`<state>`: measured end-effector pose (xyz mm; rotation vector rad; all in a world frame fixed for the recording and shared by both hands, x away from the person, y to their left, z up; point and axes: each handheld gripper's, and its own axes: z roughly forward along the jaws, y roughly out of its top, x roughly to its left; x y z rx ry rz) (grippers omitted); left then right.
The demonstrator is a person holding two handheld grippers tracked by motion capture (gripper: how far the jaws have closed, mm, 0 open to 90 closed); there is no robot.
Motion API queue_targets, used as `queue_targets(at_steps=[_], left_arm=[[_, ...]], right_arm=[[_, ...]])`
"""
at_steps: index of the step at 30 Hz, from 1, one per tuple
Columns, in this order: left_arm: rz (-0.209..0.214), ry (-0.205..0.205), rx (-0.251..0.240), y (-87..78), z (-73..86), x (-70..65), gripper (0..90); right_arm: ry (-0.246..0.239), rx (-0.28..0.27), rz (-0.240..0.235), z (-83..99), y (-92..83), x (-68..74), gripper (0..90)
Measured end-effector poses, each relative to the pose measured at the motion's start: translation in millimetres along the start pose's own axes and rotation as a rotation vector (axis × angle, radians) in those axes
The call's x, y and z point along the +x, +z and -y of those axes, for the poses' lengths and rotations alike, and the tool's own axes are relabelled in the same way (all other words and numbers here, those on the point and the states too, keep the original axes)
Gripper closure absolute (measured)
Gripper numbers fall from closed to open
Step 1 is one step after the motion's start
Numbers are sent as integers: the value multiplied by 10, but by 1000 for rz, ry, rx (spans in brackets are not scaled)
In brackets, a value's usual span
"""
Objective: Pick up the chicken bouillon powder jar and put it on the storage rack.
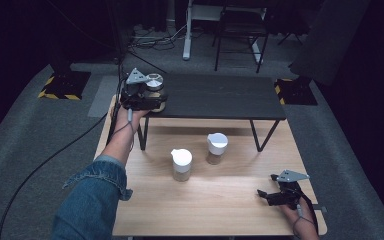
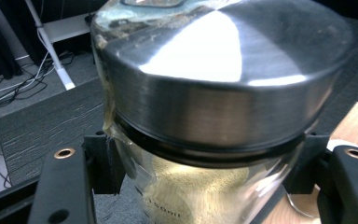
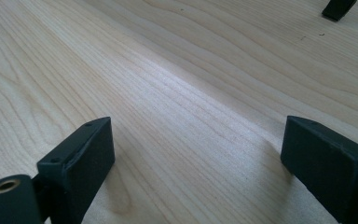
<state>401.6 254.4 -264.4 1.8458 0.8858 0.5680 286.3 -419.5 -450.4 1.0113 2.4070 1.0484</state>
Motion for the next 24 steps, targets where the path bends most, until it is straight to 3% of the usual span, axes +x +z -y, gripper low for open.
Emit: queue_targets(at_steps=[7, 10, 12, 24], left_arm=[[5, -7, -34, 40, 74, 40, 304], [-5, -40, -43, 19, 80, 44, 157], [-3, -42, -48, -18, 97, 47, 140], [-44, -42, -66, -450, 330, -115, 107]], right_arm=[[0, 0, 0, 0, 0, 0, 94], [0, 0, 0, 0, 0, 0, 94], [0, 0, 0, 0, 0, 0, 94], [2, 0, 2, -2, 3, 4, 94]])
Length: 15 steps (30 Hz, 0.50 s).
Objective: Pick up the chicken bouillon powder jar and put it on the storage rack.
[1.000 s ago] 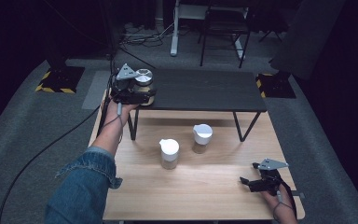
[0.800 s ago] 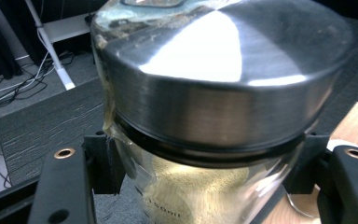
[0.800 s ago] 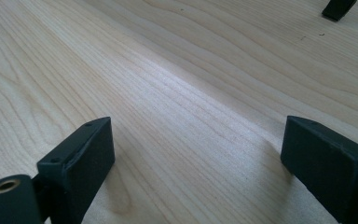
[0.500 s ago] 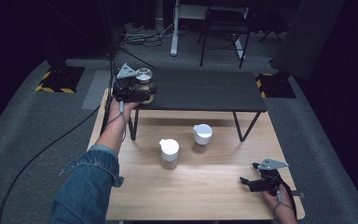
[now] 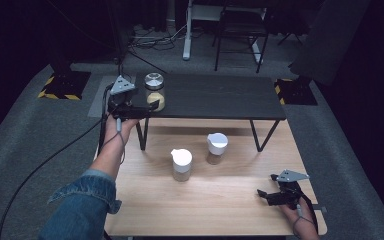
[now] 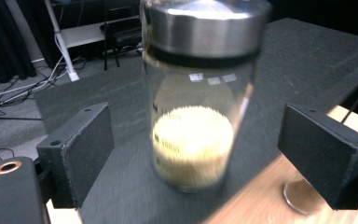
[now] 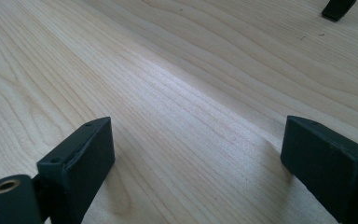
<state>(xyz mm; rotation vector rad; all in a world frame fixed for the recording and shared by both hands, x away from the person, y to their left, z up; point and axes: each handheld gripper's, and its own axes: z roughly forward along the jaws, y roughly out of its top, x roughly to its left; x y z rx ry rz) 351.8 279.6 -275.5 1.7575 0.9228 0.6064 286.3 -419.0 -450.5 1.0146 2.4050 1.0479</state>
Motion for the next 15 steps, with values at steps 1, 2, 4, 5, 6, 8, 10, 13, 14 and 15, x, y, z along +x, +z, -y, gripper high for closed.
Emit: queue_targets(at_steps=[1, 2, 4, 5, 6, 8, 10, 13, 14, 15], left_arm=[[-2, -1, -1, -59, 33, -16, 107], [-3, -3, 0, -107, 59, -28, 107], [-9, -6, 1, -205, 119, -55, 106], [-12, -9, 2, -242, 145, -66, 106], [-16, -16, 1, -301, 192, -83, 106], [-19, -25, -1, -392, 276, -103, 107], [-24, -34, -1, -473, 356, -129, 107], [-36, -35, -1, -586, 476, -173, 107], [-36, -36, 0, -611, 505, -178, 108], [-36, -36, 3, -642, 542, -183, 108]], right_arm=[[0, 0, 0, 0, 0, 0, 94], [0, 0, 0, 0, 0, 0, 94], [0, 0, 0, 0, 0, 0, 94], [0, 0, 0, 0, 0, 0, 94], [0, 0, 0, 0, 0, 0, 94], [0, 0, 0, 0, 0, -1, 94], [0, 0, 0, 0, 0, 0, 94], [0, 0, 0, 0, 0, 0, 94], [0, 0, -1, -1, 0, -1, 93], [-1, 0, -1, 0, 0, -1, 94]])
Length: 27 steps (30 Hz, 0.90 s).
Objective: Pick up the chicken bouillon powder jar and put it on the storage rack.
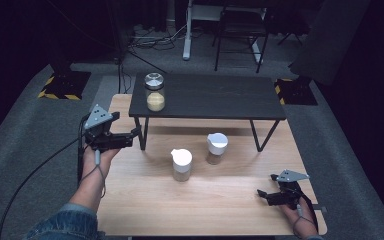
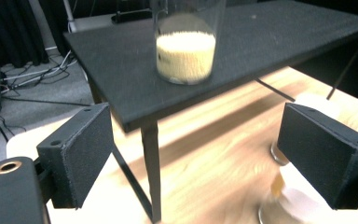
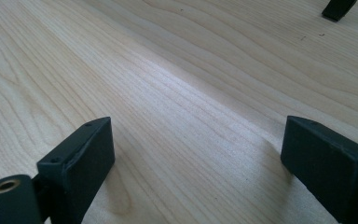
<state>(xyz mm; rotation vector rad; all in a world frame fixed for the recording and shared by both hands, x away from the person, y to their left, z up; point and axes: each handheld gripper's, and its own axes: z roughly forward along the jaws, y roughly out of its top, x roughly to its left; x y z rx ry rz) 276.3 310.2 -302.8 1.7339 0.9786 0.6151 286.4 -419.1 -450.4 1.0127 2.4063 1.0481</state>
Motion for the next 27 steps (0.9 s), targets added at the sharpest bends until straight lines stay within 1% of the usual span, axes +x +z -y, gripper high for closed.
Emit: queue_targets(at_steps=[3, 4, 5, 6, 11, 13, 16, 19, 20, 21, 24, 26, 27], left_arm=[[-4, 0, 16, -98, 141, -39, 108], [-4, 0, 16, -98, 141, -39, 108], [-2, 2, 23, -138, 231, -65, 108], [-2, 2, 23, -138, 231, -65, 107], [15, -3, 51, -168, 394, -105, 108], [17, 2, 60, -175, 451, -135, 107], [24, 11, 78, -166, 549, -189, 108], [30, 31, 97, -143, 664, -263, 107], [36, 44, 111, -125, 740, -293, 107], [36, 44, 111, -125, 740, -293, 107], [55, 30, 115, -93, 887, -294, 107], [56, 37, 133, -66, 948, -309, 107], [63, 30, 153, -28, 1030, -319, 107]], right_arm=[[-1, 0, -1, 0, 0, -1, 94], [-1, 0, -1, 0, 0, -1, 94], [-1, 0, -1, 0, 0, -1, 94], [-1, 0, -1, 0, 0, -1, 94], [-1, 0, -1, 0, 0, -1, 94], [-1, 0, -1, 0, 0, -1, 94], [-1, 0, -1, 0, 0, -1, 94], [-1, 0, -1, 0, 0, -1, 93], [-1, 0, -1, 0, 0, -1, 94], [-1, 0, -1, 0, 0, -1, 94], [-1, 0, -1, 0, 0, -1, 94], [-1, 0, -1, 0, 0, -1, 94], [0, 0, -1, 0, 0, -1, 94]])
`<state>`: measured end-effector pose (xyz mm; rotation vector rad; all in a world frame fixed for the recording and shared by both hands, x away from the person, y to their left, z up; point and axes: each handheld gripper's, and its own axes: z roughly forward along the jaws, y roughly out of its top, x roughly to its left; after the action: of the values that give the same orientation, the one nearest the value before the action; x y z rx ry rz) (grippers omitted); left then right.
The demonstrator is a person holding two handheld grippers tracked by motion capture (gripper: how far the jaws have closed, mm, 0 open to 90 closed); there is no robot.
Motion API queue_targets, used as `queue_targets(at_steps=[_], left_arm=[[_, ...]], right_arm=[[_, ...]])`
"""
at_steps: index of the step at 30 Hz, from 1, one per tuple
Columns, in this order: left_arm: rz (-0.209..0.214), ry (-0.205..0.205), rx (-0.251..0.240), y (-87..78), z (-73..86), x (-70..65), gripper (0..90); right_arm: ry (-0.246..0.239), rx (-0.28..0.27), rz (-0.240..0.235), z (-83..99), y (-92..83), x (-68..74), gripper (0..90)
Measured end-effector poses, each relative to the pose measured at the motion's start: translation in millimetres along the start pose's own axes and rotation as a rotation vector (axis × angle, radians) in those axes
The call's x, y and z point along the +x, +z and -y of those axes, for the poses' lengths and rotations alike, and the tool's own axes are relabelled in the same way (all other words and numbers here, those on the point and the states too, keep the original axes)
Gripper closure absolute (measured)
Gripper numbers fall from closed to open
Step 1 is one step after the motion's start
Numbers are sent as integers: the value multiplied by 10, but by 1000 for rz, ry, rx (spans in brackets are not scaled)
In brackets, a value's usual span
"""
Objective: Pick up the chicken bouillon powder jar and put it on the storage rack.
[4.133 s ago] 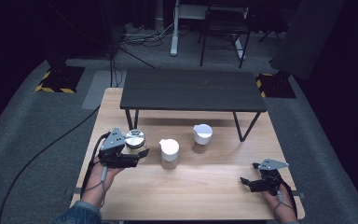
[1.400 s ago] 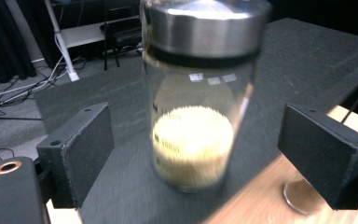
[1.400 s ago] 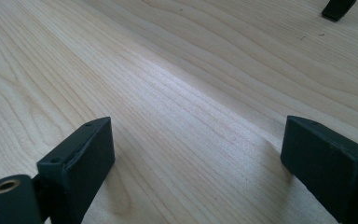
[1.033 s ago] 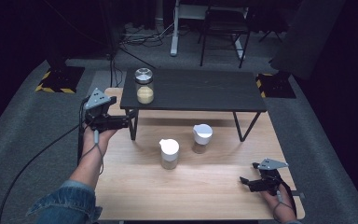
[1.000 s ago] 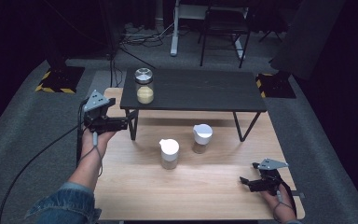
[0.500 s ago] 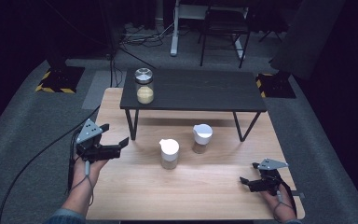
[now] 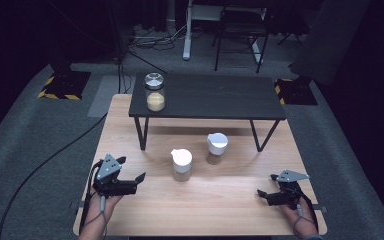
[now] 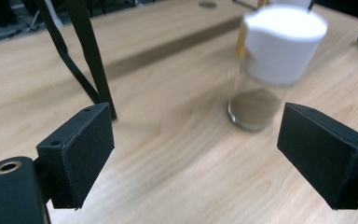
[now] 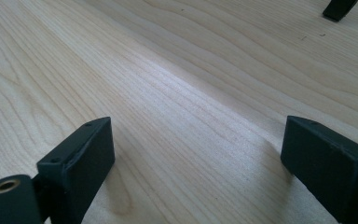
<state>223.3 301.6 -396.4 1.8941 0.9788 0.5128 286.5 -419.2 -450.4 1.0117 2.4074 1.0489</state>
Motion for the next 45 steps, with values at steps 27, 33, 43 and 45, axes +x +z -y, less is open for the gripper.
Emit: queue_targets(at_steps=[27, 33, 43, 45], left_arm=[[-44, -13, 214, 486, 369, -106, 114], [-78, -9, 258, 524, 313, -163, 122], [-46, 9, 274, 554, 283, -98, 57], [-50, 10, 275, 557, 282, -104, 54]], right_arm=[[0, 0, 0, 0, 0, 0, 93], [0, 0, 0, 0, 0, 0, 94], [0, 0, 0, 0, 0, 0, 93], [0, 0, 0, 0, 0, 0, 93]])
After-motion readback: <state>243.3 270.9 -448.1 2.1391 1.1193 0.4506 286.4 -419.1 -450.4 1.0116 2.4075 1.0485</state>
